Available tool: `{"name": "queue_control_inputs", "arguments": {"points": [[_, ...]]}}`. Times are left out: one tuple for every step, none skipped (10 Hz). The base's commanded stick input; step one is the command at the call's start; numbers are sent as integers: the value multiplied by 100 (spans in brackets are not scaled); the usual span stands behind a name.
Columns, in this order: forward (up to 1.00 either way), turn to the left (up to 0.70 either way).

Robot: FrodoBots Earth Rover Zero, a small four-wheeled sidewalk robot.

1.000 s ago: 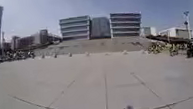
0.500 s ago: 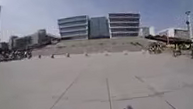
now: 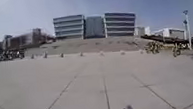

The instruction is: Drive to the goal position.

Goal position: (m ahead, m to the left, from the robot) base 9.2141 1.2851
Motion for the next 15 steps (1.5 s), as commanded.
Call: {"name": "queue_control_inputs", "arguments": {"points": [[100, 0], [100, 0], [100, 0], [100, 0], [100, 0], [100, 0], [100, 0], [100, 0], [100, 0], [100, 0], [100, 0], [100, 0], [100, 0], [100, 0], [100, 0]]}}
